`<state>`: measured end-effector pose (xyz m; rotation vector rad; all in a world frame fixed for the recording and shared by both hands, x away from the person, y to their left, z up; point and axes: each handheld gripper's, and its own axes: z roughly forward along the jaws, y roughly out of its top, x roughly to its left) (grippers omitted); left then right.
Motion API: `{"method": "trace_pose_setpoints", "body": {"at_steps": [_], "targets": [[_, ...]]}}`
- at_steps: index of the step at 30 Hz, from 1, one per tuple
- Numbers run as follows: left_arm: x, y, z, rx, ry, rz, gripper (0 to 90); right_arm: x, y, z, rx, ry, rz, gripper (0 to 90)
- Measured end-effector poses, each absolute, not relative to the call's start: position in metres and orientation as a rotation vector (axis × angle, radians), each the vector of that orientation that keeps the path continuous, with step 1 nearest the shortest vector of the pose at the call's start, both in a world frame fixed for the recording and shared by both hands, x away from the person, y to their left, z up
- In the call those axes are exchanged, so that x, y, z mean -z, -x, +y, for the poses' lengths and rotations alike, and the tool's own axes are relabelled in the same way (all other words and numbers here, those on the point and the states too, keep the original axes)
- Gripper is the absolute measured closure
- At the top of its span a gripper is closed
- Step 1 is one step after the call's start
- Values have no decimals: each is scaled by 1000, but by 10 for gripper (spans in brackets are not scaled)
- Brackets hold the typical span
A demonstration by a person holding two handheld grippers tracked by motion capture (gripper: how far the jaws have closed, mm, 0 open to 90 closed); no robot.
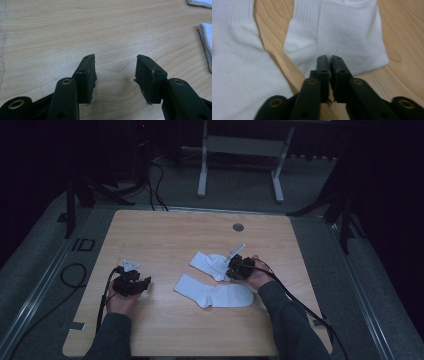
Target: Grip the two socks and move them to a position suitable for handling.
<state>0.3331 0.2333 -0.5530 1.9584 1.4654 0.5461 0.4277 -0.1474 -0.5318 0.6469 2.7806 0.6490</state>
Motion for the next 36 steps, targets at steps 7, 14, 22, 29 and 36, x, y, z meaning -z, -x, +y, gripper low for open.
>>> {"method": "trace_pose_setpoints", "body": {"at_steps": [7,14,22,29,36], "targets": [[553,-333,233,-549,-1957,1466,506,515,-440,-138,-716,-664,2720,757],[553,-333,234,-548,-1956,1465,506,512,-461,-122,-732,-709,2672,734],[553,-333,233,-547,-1957,1466,506,512,-482,-110,-745,-765,2661,699],[553,-333,234,-547,-1957,1465,506,522,-493,-108,-799,-821,2699,638],[553,-333,235,-549,-1951,1469,506,521,-489,-101,-783,-762,2718,876]]}}
